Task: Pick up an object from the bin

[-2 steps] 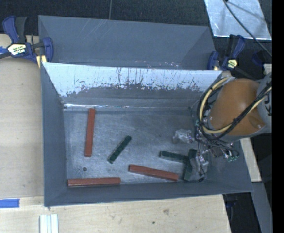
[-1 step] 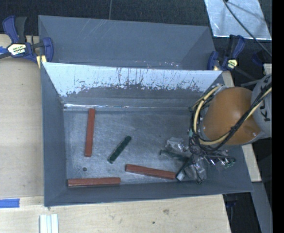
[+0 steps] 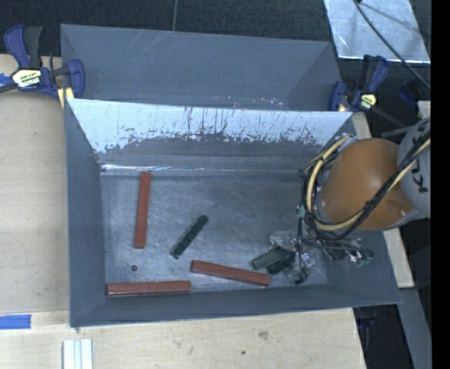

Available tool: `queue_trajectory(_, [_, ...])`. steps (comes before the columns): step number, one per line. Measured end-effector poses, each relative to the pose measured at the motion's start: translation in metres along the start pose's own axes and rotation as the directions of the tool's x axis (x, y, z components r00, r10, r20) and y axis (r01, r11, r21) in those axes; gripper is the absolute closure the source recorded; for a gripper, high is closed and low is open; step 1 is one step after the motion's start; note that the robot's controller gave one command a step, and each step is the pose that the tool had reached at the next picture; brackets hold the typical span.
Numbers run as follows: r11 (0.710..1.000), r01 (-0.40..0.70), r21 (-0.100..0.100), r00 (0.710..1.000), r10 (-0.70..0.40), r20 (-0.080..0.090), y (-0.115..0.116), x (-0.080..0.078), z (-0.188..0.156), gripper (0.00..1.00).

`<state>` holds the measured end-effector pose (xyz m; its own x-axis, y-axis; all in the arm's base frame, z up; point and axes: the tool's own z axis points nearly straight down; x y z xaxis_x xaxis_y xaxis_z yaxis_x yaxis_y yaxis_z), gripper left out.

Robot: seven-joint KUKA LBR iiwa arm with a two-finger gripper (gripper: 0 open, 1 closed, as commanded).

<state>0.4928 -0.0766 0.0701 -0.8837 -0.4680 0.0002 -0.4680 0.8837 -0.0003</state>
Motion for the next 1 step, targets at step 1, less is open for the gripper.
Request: queue_trajectory(1, [0.972,0.236,0.009,0.972,-0.236,0.008,-0.0450,-0.0331,-0.1335,1.00])
